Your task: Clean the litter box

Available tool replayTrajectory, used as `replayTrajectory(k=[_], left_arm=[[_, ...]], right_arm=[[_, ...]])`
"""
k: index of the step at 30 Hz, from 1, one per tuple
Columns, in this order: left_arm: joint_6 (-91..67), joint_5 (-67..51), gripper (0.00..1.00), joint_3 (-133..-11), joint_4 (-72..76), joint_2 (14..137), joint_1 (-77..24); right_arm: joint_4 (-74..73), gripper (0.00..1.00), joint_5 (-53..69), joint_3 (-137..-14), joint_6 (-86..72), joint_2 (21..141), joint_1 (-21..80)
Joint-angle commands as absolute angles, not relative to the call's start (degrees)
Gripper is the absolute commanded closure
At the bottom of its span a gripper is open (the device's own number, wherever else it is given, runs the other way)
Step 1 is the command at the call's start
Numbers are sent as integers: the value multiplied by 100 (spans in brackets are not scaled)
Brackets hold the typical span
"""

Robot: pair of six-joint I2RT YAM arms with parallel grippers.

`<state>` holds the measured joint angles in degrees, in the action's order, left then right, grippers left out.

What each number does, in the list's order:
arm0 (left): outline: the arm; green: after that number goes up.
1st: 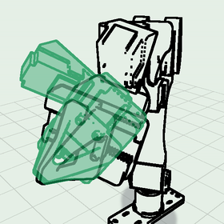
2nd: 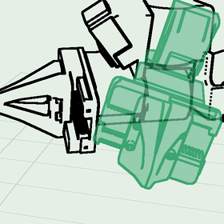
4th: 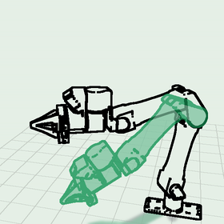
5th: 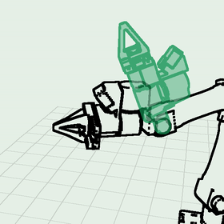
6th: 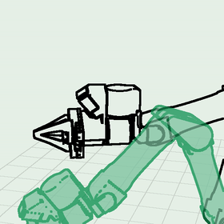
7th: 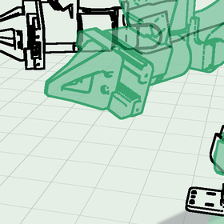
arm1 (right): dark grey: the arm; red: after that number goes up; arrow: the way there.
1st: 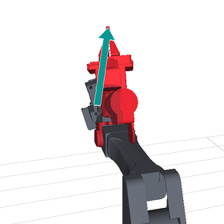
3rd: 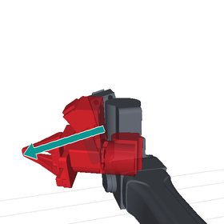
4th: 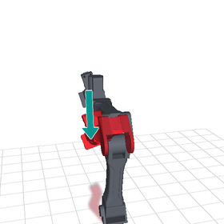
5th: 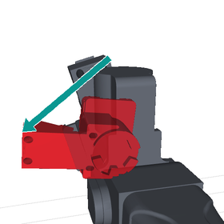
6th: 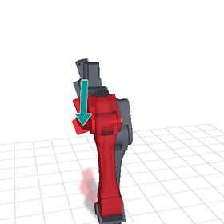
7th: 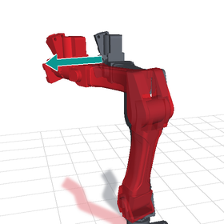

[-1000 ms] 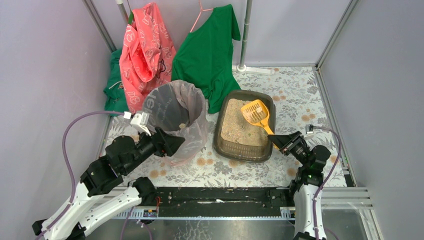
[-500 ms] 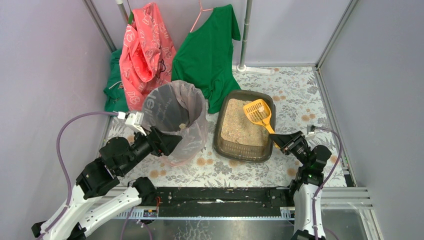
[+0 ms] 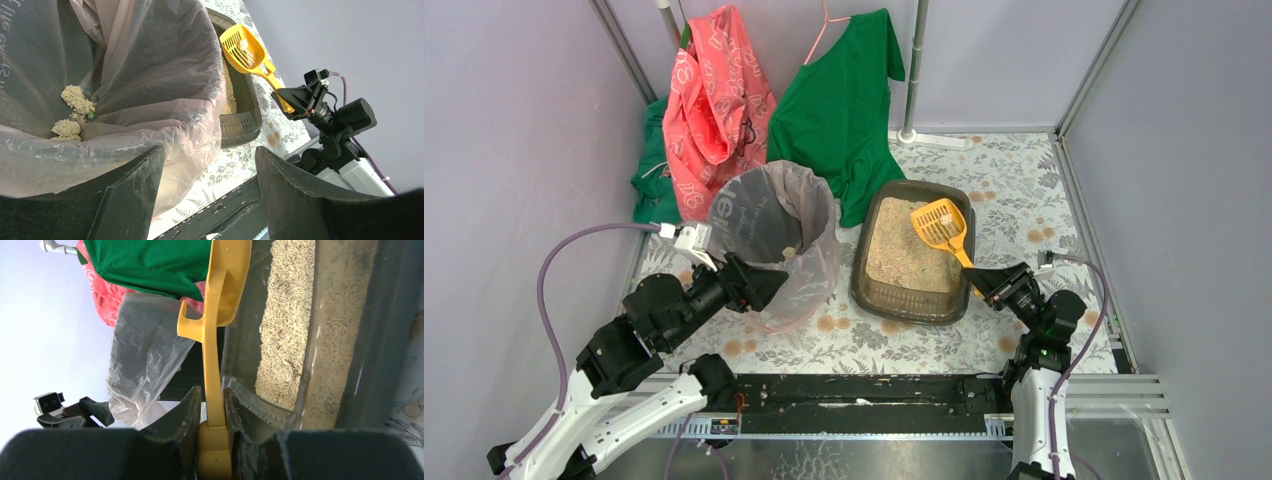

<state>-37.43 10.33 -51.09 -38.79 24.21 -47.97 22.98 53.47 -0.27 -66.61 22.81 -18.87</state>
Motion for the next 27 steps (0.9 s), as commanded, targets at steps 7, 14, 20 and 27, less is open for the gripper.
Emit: replayTrajectory(k=[7,14,20,27], left_arm=[[-3651,1021,25,-5309,-3661,2392,-4830],[-3645,1031,25,-5315,-3700,2333,-4833],[-3649,1040,25,-5250,-3705,2329,-4834],[-3703,1145,25,-5197,-3753,2272,-4828]], right_arm=[[1793,100,5407,-496,-6148,2270,-1808],[1346,100,5109,-651,-5776,2251,-1679],[1448,100,5338,-887,-5922,2167,-1661],[2246,100,5511,-1444,-7052,2440,-1661]])
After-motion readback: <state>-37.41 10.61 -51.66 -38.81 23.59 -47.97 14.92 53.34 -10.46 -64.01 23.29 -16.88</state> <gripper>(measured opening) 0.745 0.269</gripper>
